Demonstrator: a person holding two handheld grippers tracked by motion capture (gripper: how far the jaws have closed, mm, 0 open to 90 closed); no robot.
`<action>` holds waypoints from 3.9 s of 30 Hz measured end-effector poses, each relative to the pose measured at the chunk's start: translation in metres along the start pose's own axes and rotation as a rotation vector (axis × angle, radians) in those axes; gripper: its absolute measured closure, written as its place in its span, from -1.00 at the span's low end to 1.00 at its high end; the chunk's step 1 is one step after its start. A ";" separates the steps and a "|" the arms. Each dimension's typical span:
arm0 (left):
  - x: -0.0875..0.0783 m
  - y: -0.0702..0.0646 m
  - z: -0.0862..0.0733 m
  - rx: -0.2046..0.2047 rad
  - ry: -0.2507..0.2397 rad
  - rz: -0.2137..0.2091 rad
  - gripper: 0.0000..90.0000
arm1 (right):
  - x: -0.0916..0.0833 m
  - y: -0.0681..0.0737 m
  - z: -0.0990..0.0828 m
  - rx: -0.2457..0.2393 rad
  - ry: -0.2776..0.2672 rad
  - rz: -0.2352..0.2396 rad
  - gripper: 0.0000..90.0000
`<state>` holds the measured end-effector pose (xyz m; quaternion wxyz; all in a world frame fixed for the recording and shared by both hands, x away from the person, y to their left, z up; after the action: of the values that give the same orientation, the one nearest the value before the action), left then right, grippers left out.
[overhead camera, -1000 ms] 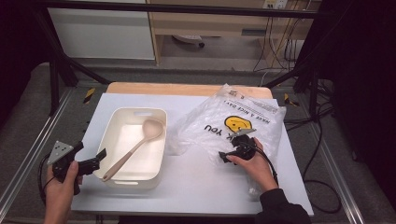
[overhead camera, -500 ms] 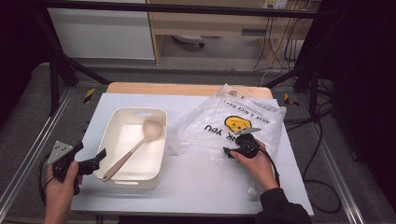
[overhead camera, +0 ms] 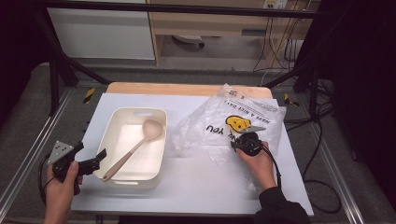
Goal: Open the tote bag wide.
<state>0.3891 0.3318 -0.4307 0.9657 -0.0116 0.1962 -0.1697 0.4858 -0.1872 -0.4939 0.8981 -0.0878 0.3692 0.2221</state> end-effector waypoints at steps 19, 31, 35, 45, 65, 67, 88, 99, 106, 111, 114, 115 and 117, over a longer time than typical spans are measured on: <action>0.000 0.000 0.000 0.002 0.000 -0.001 -0.89 | 0.002 -0.001 0.004 0.007 -0.027 -0.002 1.00; 0.001 0.001 0.000 0.001 0.003 0.000 -0.89 | -0.015 0.006 0.017 0.011 -0.098 0.038 1.00; 0.000 0.001 0.000 -0.002 0.001 0.001 -0.89 | -0.021 0.006 0.020 0.034 -0.118 0.060 1.00; 0.000 0.001 0.001 0.007 -0.004 0.004 -0.89 | -0.030 0.009 0.035 0.057 -0.157 0.100 1.00; -0.011 -0.024 0.045 0.052 0.000 -0.047 -0.87 | -0.040 0.013 0.051 0.076 -0.201 0.150 1.00; -0.011 -0.026 0.049 0.052 0.024 -0.055 -0.87 | -0.040 0.014 0.051 0.073 -0.202 0.153 1.00; -0.005 -0.063 0.053 0.101 0.093 -0.134 -0.87 | -0.033 0.018 0.043 0.043 -0.181 0.159 1.00; -0.005 -0.072 0.052 0.085 0.144 -0.153 -0.87 | -0.032 0.018 0.041 0.044 -0.180 0.161 1.00; -0.001 -0.079 0.050 0.106 0.161 -0.162 -0.87 | -0.031 0.019 0.040 0.046 -0.174 0.165 1.00; 0.003 -0.083 0.049 0.120 0.174 -0.163 -0.86 | -0.032 0.019 0.041 0.046 -0.181 0.166 1.00; 0.006 -0.085 0.049 0.119 0.191 -0.169 -0.86 | -0.033 0.019 0.040 0.046 -0.180 0.165 1.00; 0.007 -0.085 0.048 0.122 0.193 -0.165 -0.85 | -0.033 0.019 0.040 0.046 -0.181 0.165 1.00; 0.009 -0.086 0.048 0.123 0.202 -0.163 -0.84 | -0.033 0.018 0.040 0.047 -0.180 0.165 1.00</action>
<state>0.3878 0.2459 -0.3824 0.9228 0.0487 0.2803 -0.2597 0.4814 -0.1691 -0.4426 0.9082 -0.0158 0.2979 0.2937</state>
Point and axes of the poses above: each handheld gripper's, and its own axes: x roughly forward along the jaws, z roughly out of its top, y roughly to its left, the point moved 6 cm from there along x, roughly forward along the jaws
